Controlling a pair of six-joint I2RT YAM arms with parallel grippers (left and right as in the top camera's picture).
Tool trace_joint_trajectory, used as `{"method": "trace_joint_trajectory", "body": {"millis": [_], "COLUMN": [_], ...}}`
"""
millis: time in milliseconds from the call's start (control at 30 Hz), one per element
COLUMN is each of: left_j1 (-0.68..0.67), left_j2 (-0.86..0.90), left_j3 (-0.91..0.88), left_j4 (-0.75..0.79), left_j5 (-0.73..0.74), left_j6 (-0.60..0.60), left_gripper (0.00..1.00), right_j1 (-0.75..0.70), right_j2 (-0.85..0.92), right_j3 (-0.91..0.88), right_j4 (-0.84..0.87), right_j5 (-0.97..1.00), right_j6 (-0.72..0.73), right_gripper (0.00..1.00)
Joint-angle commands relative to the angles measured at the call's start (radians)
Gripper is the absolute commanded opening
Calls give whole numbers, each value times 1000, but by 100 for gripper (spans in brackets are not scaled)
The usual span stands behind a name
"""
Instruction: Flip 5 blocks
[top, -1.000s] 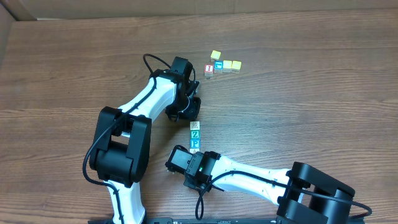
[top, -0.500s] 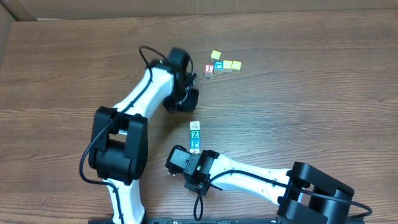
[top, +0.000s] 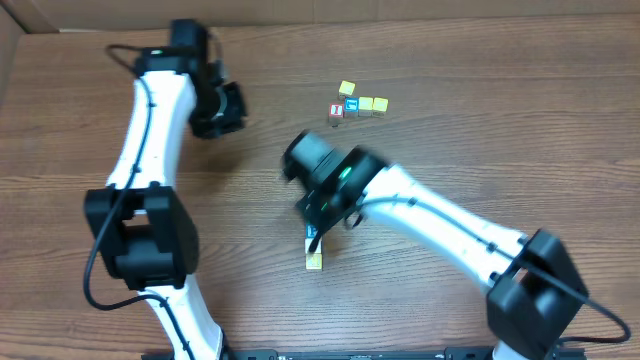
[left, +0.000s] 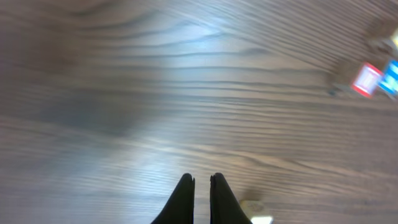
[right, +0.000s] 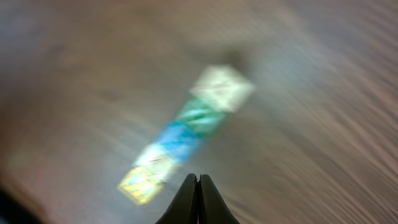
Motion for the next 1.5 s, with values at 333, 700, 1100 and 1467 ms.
{"method": "trace_joint_trajectory", "body": {"millis": [333, 700, 1100, 1467], "left_j1": [98, 86, 86, 86], "left_j2": [-2, -2, -2, -2], "left_j3": [15, 15, 15, 15], "left_j4": [-54, -53, -53, -53], "left_j5": [-65, -78, -79, -79], "left_j6": [6, 48, 58, 58], "left_gripper": [15, 78, 100, 100], "right_j1": [-541, -705, -713, -713], "right_j2": [-16, -17, -16, -17], "right_j3": [16, 16, 16, 16], "right_j4": [-166, -157, -152, -152], "right_j5": [-30, -13, 27, 26], "right_j6": [130, 130, 130, 130], "right_gripper": [20, 81, 100, 100]}}
